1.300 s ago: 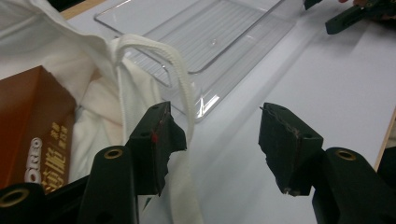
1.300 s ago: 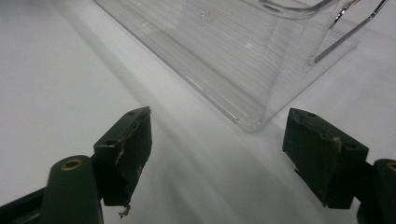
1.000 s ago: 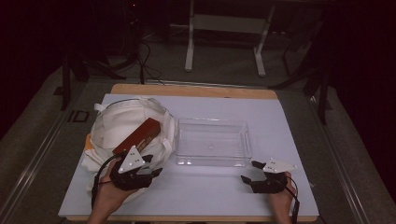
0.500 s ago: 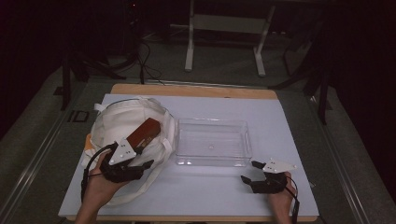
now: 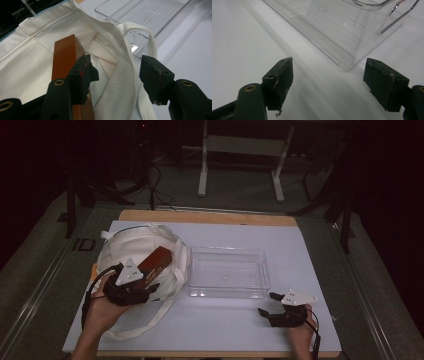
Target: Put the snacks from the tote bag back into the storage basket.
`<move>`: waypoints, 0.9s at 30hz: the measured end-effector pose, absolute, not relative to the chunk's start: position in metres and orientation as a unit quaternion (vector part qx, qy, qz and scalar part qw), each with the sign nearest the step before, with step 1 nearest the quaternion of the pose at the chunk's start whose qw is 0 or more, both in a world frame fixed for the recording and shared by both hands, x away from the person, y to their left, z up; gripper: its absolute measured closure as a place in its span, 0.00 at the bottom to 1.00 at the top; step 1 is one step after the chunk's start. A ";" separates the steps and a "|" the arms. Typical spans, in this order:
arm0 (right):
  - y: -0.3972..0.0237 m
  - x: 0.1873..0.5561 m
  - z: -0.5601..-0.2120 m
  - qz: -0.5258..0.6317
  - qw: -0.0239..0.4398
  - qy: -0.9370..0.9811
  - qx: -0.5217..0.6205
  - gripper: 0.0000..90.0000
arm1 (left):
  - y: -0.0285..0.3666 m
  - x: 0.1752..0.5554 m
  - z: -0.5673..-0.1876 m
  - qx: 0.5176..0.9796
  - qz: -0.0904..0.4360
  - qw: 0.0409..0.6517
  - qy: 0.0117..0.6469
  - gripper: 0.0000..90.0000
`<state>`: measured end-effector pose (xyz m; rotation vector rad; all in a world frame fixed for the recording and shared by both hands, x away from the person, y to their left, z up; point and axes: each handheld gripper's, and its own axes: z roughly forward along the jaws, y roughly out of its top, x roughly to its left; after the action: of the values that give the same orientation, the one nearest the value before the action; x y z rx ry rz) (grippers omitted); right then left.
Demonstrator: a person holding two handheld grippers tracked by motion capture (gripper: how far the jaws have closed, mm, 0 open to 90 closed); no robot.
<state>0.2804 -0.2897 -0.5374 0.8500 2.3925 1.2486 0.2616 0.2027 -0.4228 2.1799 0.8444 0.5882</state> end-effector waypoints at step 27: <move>-0.290 0.281 -0.537 0.436 0.156 0.836 0.295 0.26 | 0.222 0.279 -0.420 0.856 0.197 0.325 0.351 0.44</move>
<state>0.2806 -0.2896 -0.5375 0.8451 2.3936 1.2477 0.2791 0.2223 -0.4203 2.2435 0.9201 0.5177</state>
